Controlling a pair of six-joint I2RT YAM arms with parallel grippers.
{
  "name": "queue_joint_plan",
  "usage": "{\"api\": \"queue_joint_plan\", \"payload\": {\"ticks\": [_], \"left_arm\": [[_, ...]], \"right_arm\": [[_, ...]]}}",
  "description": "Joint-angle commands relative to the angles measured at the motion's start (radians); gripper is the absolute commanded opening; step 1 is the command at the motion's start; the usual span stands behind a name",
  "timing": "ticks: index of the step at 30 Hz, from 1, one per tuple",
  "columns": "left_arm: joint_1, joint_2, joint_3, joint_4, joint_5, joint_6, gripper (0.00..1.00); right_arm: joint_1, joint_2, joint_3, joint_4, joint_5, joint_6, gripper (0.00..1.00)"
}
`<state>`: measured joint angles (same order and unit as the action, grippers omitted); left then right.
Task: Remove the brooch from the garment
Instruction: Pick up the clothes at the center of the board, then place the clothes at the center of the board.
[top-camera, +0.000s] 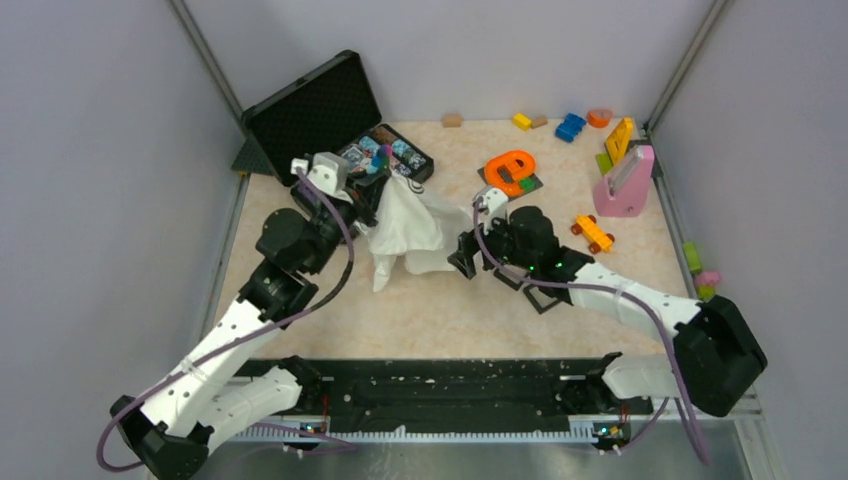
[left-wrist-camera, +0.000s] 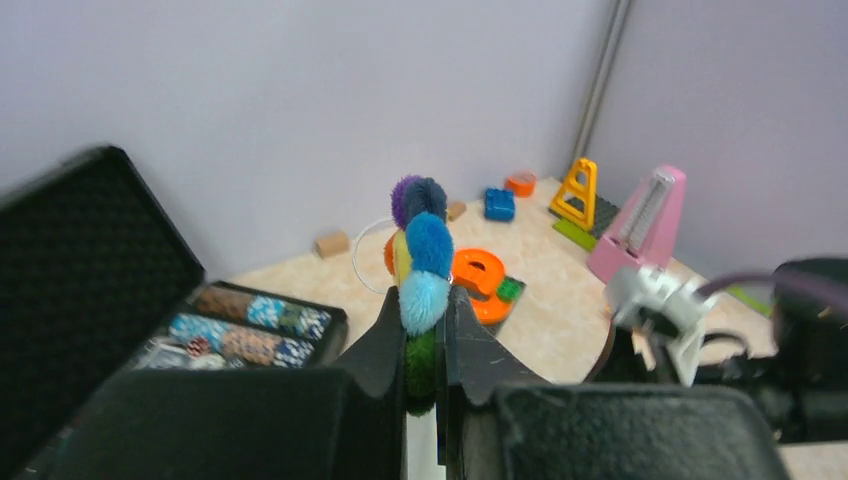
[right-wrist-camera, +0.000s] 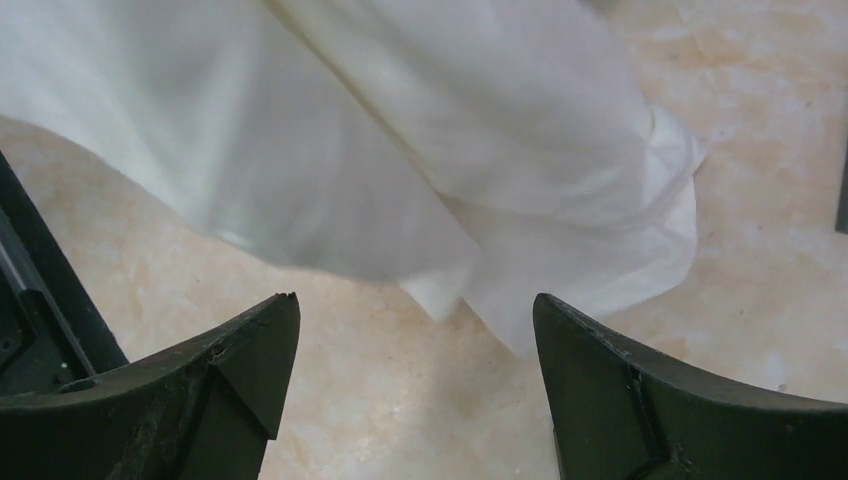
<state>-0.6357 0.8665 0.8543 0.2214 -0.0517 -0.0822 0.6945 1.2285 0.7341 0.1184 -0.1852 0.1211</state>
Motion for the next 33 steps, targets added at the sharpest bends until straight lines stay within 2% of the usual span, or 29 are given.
{"api": "queue_joint_plan", "payload": {"ticks": [1,8,10,12,14,18,19,21,22,24,27,30,33], "left_arm": [[0.003,-0.007,0.193,-0.1,-0.068,0.11,0.0],[0.004,-0.043,0.197,-0.158,-0.055,0.085,0.0],[0.004,-0.051,0.195,-0.17,-0.049,0.085,0.0],[0.004,-0.055,0.197,-0.186,-0.043,0.085,0.0],[0.005,-0.057,0.196,-0.197,-0.05,0.085,0.0],[0.008,-0.05,0.191,-0.211,-0.08,0.084,0.0],[0.012,-0.044,0.185,-0.206,-0.086,0.085,0.0],[0.033,-0.029,0.168,-0.163,-0.068,0.084,0.0],[0.059,-0.011,0.166,-0.145,-0.042,0.051,0.0],[0.125,0.043,0.2,-0.128,0.073,-0.008,0.0],[0.191,0.148,0.265,-0.058,0.245,-0.114,0.0],[0.198,0.282,0.391,-0.079,0.353,-0.133,0.0],[0.197,0.405,0.495,-0.129,0.452,-0.183,0.0]], "right_arm": [[0.036,0.108,0.035,0.072,-0.009,-0.083,0.88],[0.091,0.256,0.077,0.291,0.11,-0.199,0.88],[0.096,0.279,0.077,0.352,0.124,-0.218,0.91],[0.098,0.306,0.082,0.401,0.109,-0.231,0.93],[0.097,0.339,0.115,0.394,0.032,-0.243,0.86],[0.1,0.302,0.074,0.46,-0.1,-0.182,0.13],[0.1,0.252,0.029,0.511,-0.101,-0.165,0.0],[0.104,0.137,-0.051,0.573,-0.052,-0.145,0.0],[0.109,0.083,-0.063,0.545,-0.045,-0.151,0.0],[0.138,-0.027,-0.053,0.411,-0.01,-0.174,0.0],[0.249,-0.137,-0.042,0.265,0.095,-0.231,0.0],[0.45,-0.189,-0.03,0.197,0.211,-0.272,0.0],[0.683,-0.106,0.058,0.07,0.469,-0.388,0.0]]}}
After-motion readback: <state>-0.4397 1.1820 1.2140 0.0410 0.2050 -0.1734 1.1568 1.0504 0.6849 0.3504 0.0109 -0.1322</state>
